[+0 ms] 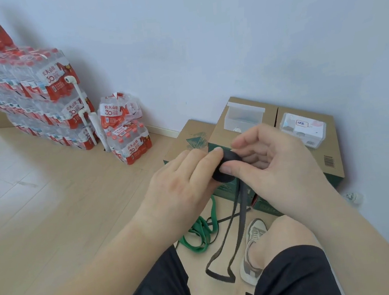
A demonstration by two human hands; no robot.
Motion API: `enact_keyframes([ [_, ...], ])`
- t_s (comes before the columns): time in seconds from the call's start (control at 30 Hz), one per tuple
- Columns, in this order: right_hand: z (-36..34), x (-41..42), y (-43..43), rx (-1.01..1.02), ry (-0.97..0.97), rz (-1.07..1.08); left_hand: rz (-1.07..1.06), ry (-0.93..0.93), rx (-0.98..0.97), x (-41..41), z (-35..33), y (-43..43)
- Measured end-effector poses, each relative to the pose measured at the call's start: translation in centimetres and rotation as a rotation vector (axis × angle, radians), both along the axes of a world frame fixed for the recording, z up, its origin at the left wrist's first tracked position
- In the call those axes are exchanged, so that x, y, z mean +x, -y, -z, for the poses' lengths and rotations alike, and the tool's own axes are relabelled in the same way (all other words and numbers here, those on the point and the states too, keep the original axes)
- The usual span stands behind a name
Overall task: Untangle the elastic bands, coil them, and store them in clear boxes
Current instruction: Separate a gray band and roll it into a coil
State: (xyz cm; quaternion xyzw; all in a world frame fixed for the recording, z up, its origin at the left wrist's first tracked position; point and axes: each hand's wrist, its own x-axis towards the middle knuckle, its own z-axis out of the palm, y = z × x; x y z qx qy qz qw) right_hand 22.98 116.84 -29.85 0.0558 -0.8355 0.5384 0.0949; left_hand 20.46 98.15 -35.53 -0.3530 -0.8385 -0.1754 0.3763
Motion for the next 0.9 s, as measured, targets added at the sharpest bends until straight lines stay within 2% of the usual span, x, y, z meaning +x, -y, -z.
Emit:
enact_keyframes([
  [0.27, 2.4, 0.8, 0.7, -0.056, -0.202, 0.024, -0.122, 0.01, 0.128, 0.2, 0.3, -0.8],
  [0.4, 3.0, 0.2, 0.6, 0.005, -0.276, 0.008, -0.158, 0.079, 0.146, 0.7, 0.2, -1.5],
  [0.53, 3.0, -0.2, 0.2, 0.082, -0.289, 0.018, -0.153, 0.121, 0.082, 0.9, -0.2, -2.1],
  [0.73, 2.1, -0.3, 0.3, 0.146, -0.121, 0.059, -0.086, 0.099, 0.017, 0.8, 0.2, -1.5],
  [0.8, 1.9, 0.0, 0.6, 0.073, -0.091, 0.066, -0.092, 0.107, 0.034, 0.7, 0.2, -1.3],
  [0.9, 1.5, 0.4, 0.8, -0.185, -0.049, 0.074, -0.12, 0.13, 0.102, 0.7, 0.0, -1.1],
])
